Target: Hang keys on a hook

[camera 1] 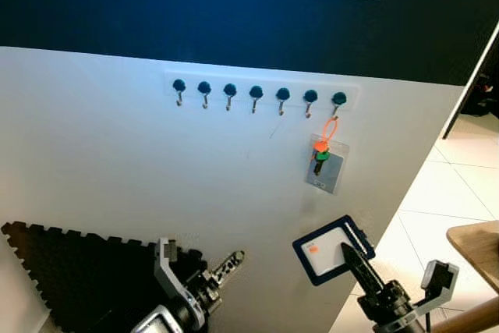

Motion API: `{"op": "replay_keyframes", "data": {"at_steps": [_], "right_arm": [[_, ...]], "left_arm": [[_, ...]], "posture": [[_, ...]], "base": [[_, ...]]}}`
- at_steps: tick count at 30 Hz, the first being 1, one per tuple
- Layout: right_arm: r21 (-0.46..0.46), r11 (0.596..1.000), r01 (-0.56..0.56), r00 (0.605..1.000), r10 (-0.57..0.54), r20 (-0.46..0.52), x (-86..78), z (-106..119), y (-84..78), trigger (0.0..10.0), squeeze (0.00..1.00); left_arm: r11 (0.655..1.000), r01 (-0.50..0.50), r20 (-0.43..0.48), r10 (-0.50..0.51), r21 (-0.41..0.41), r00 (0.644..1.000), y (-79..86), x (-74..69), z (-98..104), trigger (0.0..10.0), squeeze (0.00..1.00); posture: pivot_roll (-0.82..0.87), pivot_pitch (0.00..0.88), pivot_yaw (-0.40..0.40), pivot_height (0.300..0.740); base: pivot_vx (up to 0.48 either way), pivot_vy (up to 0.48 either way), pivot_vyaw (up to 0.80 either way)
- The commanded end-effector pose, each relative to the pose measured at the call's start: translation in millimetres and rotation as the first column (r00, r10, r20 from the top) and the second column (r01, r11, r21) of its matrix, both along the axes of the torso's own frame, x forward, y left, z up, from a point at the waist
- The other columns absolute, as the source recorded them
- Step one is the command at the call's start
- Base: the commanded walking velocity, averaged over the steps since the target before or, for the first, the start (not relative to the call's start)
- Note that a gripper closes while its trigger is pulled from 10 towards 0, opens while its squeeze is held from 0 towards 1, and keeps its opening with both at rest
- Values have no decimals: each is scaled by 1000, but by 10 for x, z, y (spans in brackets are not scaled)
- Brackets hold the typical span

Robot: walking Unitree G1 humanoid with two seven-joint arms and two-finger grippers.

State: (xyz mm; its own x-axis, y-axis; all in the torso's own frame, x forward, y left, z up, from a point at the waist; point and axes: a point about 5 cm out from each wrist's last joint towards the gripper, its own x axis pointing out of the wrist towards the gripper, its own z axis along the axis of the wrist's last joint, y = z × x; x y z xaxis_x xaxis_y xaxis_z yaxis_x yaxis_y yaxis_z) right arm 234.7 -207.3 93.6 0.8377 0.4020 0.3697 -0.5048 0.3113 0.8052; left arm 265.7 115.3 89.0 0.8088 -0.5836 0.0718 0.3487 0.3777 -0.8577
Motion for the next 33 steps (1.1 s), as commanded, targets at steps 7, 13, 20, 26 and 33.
{"op": "replay_keyframes", "data": {"at_steps": [7, 13, 20, 26, 33], "right_arm": [[32, 999, -4, 1000, 5, -25, -26, 0, -28, 10000, 0], [24, 996, -85, 995, 86, -45, -28, -7, 91, 10000, 0], [32, 980, -195, 979, 197, -61, -11, -21, 318, 10000, 0], [31, 973, -229, 970, 230, -75, -27, -54, 404, 10000, 0], [29, 976, -217, 972, 218, -84, -18, -69, 404, 10000, 0]], "left_arm": [[997, 66, 40, -64, -30, 997, -101, -61, 81, 10000, 0], [989, 141, 46, -143, 31, 989, -212, -116, 40, 10000, 0], [981, 189, 50, -191, 44, 980, -286, -139, 45, 10000, 0], [980, 189, 63, -193, 54, 979, -303, -141, 51, 10000, 0], [979, 195, 69, -198, 53, 978, -310, -140, 63, 10000, 0]], "posture": [[49, 87, -53, 740], [50, 86, -51, 740], [52, 80, -53, 740], [55, 71, -54, 740], [53, 70, -51, 740]], "base": [[0, 0, 0], [0, 0, 0], [0, 0, 0], [0, 0, 0], [0, 0, 0]]}}
